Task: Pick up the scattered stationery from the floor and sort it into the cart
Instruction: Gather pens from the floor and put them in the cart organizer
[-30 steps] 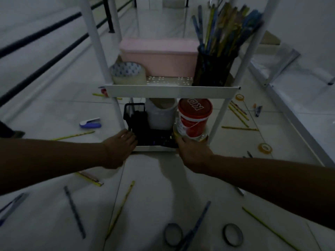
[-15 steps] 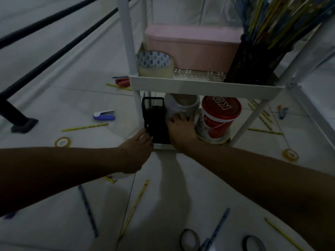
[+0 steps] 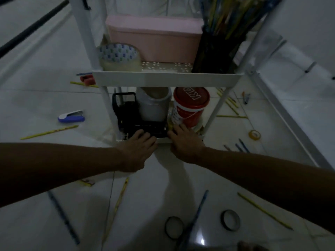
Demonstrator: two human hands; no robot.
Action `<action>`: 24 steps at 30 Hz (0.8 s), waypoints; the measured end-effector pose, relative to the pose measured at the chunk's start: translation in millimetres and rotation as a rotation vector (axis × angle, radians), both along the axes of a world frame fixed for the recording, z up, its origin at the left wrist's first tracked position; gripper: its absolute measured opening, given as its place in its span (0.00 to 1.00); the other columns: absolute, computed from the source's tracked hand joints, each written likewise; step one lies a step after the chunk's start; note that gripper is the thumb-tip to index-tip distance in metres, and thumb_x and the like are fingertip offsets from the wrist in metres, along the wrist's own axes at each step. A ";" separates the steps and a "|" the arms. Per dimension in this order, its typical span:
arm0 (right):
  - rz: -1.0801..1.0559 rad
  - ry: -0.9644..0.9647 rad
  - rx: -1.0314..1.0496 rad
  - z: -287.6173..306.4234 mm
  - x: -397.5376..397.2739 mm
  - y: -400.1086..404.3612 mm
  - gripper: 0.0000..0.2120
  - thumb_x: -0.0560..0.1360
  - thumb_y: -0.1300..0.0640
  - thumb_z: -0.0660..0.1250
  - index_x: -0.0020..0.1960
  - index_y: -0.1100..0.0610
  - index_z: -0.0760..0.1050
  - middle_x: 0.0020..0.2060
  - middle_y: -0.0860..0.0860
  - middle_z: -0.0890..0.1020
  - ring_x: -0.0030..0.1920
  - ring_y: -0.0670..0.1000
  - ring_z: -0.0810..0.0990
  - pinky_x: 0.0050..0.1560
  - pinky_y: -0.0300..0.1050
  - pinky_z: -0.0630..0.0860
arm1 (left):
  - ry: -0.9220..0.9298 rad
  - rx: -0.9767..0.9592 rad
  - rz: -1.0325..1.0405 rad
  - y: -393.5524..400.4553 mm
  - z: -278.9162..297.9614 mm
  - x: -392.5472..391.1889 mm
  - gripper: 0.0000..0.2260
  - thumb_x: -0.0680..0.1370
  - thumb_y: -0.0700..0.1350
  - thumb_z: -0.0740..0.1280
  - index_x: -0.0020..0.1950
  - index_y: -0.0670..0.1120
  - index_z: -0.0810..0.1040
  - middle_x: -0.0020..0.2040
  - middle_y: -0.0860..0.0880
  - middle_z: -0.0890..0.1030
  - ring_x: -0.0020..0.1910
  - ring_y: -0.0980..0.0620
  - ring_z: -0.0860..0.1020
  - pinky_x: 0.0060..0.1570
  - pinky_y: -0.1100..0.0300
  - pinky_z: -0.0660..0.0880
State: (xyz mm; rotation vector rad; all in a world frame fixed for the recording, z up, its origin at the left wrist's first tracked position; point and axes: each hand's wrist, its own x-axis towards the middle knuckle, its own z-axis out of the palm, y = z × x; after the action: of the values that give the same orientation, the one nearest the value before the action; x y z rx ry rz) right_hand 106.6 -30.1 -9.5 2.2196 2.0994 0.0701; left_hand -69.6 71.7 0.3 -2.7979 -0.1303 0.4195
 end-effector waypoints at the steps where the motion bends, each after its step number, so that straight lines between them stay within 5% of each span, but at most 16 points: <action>1: 0.008 -0.024 -0.050 0.9 11.3 -19.0 0.22 0.70 0.53 0.69 0.61 0.60 0.73 0.58 0.61 0.75 0.56 0.62 0.74 0.51 0.55 0.75 | 0.017 0.000 -0.072 -3.1 0.1 9.8 0.23 0.76 0.50 0.60 0.68 0.41 0.64 0.64 0.42 0.65 0.61 0.41 0.64 0.63 0.46 0.57; 6: -0.143 -0.096 -0.220 6.8 82.4 -116.0 0.25 0.76 0.47 0.63 0.68 0.58 0.66 0.66 0.60 0.68 0.63 0.61 0.67 0.57 0.55 0.69 | 0.070 0.009 -0.261 -38.4 10.3 71.5 0.22 0.64 0.54 0.71 0.55 0.45 0.76 0.53 0.44 0.77 0.50 0.44 0.75 0.48 0.51 0.72; 9: -0.267 -0.096 -0.274 13.3 125.4 -150.5 0.28 0.77 0.44 0.61 0.71 0.57 0.61 0.69 0.60 0.63 0.66 0.60 0.64 0.61 0.54 0.67 | 0.107 -0.056 -0.390 -69.8 8.6 122.8 0.21 0.74 0.50 0.63 0.64 0.43 0.69 0.63 0.41 0.71 0.59 0.41 0.71 0.61 0.48 0.68; 12: -0.300 -0.142 -0.279 16.8 167.9 -161.5 0.29 0.77 0.44 0.62 0.72 0.58 0.60 0.70 0.60 0.63 0.67 0.61 0.65 0.60 0.53 0.69 | 0.116 -0.084 -0.419 -98.5 10.8 176.8 0.23 0.78 0.50 0.60 0.71 0.43 0.63 0.68 0.40 0.65 0.61 0.41 0.70 0.61 0.46 0.69; 17: -0.473 0.039 -0.147 -0.8 234.2 -142.2 0.27 0.79 0.46 0.60 0.72 0.58 0.59 0.69 0.60 0.63 0.66 0.60 0.64 0.61 0.54 0.67 | 0.087 -0.154 -0.209 -123.8 9.5 267.3 0.24 0.80 0.52 0.60 0.72 0.44 0.59 0.69 0.42 0.61 0.62 0.42 0.66 0.54 0.52 0.68; 24: -0.647 0.369 0.164 -56.8 302.1 -116.9 0.24 0.79 0.50 0.60 0.71 0.60 0.64 0.68 0.60 0.67 0.65 0.61 0.67 0.59 0.54 0.70 | -0.010 -0.215 0.142 -83.6 -4.6 354.3 0.22 0.80 0.51 0.61 0.70 0.43 0.63 0.68 0.41 0.64 0.64 0.42 0.67 0.58 0.49 0.68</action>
State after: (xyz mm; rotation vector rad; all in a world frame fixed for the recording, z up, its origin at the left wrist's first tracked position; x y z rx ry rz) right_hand 408.7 -146.9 -66.3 3.0918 1.4243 -0.2347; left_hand 284.8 -11.9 -4.3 -3.0132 -0.3046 0.4795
